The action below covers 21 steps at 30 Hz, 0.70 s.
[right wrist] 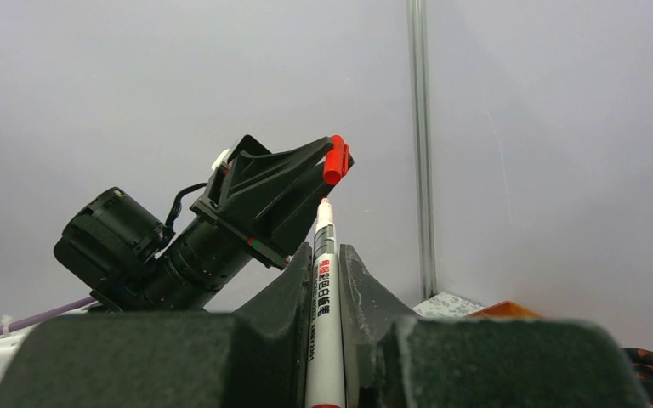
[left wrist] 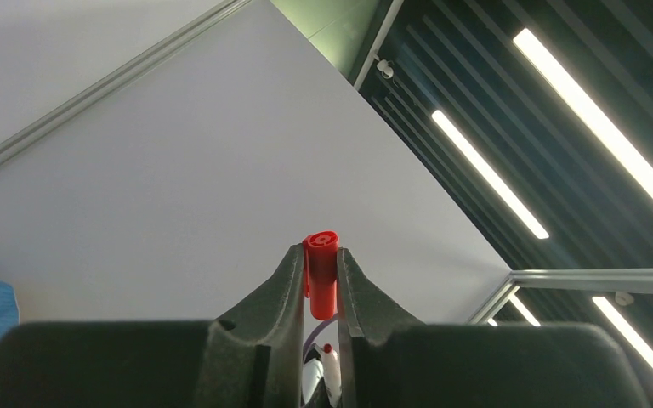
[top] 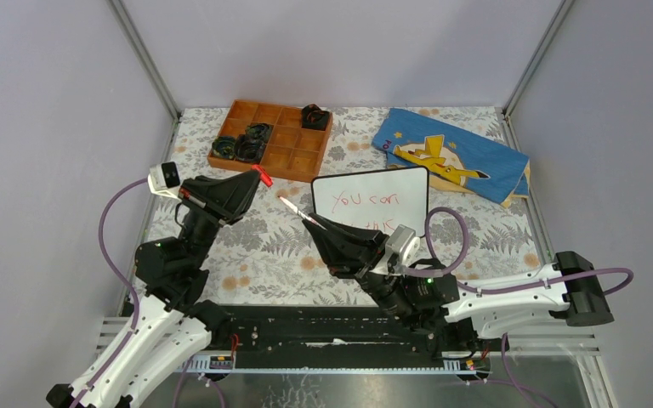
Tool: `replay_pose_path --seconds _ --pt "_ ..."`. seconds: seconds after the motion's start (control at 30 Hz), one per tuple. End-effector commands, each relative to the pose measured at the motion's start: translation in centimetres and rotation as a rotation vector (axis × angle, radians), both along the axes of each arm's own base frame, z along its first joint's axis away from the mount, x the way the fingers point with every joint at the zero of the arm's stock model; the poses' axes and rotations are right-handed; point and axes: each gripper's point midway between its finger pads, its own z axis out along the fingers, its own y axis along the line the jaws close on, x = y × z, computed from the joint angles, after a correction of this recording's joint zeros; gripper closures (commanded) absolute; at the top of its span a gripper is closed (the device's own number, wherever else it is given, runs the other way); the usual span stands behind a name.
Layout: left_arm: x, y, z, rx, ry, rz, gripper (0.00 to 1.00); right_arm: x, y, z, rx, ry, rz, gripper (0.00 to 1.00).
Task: Write a sentence on the whiteboard
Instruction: Close the whiteboard marker at the center of the board.
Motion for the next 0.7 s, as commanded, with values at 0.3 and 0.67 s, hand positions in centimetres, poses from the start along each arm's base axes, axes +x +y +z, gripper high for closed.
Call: replay_pose_path --seconds 0.3,0.67 --pt "-1.96 0.10 0.78 -0.011 -0.073 -0.047 1.00 1.20 -1.04 2.85 0.121 0.044 -0.024 1.00" --pt "-2.08 -0.09 0.62 -0.003 -0.075 -0.058 1.00 1.38 -0.94 2.85 0.131 0.051 -0.025 1.00"
